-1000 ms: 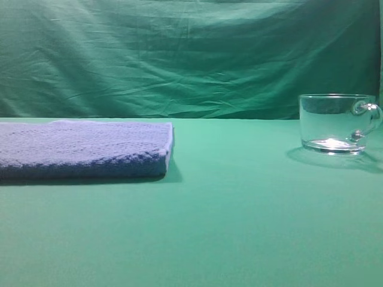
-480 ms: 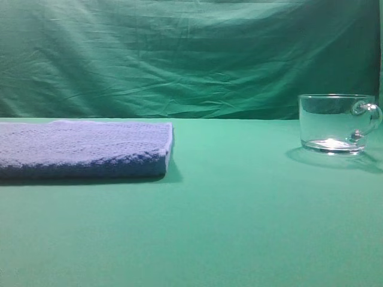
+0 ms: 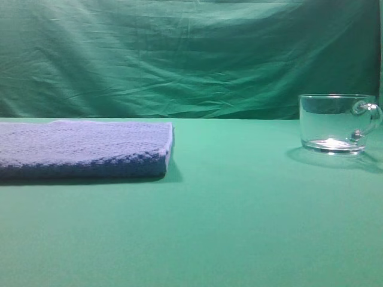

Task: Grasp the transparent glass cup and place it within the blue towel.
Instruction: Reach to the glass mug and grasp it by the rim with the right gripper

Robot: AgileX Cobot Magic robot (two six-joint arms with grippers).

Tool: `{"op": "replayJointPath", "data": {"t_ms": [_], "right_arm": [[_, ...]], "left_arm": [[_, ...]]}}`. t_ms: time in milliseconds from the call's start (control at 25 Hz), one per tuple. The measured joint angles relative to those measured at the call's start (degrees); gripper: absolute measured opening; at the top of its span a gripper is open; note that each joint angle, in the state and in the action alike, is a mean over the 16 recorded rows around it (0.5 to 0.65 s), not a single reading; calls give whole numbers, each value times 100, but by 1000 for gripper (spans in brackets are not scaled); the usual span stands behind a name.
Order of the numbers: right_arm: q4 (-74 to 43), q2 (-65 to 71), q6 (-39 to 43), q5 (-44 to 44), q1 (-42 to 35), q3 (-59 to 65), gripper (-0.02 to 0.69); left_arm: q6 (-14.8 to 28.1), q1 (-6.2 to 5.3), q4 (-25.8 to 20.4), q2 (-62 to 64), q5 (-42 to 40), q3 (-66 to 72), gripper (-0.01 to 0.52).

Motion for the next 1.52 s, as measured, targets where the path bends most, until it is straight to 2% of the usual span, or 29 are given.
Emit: {"op": "replayJointPath", "data": {"t_ms": [200, 400, 560, 680, 960, 1160, 1280, 1520], "right_arm": [[173, 945, -197, 610, 310, -696, 269], [331, 1811, -338, 673, 447, -1133, 460], [416, 2398, -441, 513, 460, -1337, 535], [433, 2744, -485, 340, 460, -1436, 497], [447, 3225, -556, -15, 468, -1647, 265], [461, 3350, -583, -27, 548, -2050, 142], [474, 3404, -588, 21, 701, -2472, 107], [503, 3742, -611, 227, 1259, -3742, 105]], "left_arm": [[0, 0, 0, 0, 0, 0, 0], [0, 0, 0, 0, 0, 0, 0], [0, 0, 0, 0, 0, 0, 0], [0, 0, 0, 0, 0, 0, 0], [0, 0, 0, 0, 0, 0, 0], [0, 0, 0, 0, 0, 0, 0], [0, 0, 0, 0, 0, 0, 0], [0, 0, 0, 0, 0, 0, 0]]}}
